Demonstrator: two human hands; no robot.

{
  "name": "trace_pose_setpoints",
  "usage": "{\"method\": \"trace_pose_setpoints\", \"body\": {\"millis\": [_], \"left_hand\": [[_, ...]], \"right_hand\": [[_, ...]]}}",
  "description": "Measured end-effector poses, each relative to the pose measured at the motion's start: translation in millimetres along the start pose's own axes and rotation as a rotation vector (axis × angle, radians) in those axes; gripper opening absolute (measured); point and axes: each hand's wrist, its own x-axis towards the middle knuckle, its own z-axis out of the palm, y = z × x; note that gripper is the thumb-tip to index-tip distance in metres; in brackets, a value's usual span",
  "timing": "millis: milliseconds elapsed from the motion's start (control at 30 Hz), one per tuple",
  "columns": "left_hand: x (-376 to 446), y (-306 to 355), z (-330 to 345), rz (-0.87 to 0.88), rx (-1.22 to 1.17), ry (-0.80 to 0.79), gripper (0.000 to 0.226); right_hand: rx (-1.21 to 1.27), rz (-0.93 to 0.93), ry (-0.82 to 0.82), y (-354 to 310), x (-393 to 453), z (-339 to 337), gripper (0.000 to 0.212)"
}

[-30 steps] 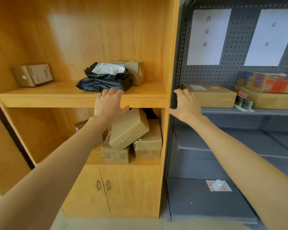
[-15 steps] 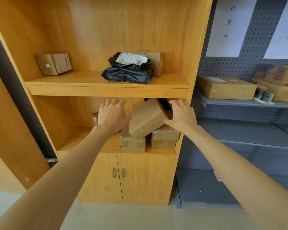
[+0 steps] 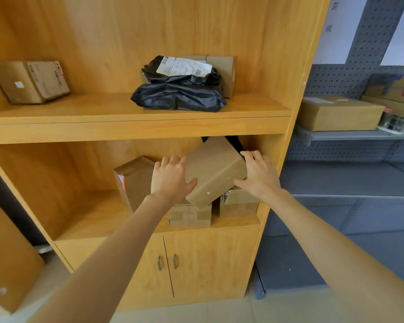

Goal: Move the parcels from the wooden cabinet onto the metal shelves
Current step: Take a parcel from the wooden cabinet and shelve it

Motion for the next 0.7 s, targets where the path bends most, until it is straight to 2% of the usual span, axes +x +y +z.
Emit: {"method": "trace_pose_setpoints", "body": {"millis": [200,400,533,700], "left_hand": [[28.5,11.5,64.1,0.051,-0.034,0.042,0.063],[47.5,32.0,138.6,0.068,-0.065,0.065,0.074],[51.9,39.7,186.7,0.07,-0.073,0.113,0.085],[53.5,45.8,230.0,0.013,-0.067,0.179,0.112]], "right_hand": [[0.155,0.114,0.012,25.2,31.5,48.1,0.087],[0.514,0.31,0.008,52.4,63.8,100.1,0.092],[0.539,0.287,0.021,62.6,81.9,127.7,0.097],[0.661,0.254,0.057,61.8,97.7,149.3,0.1]]}}
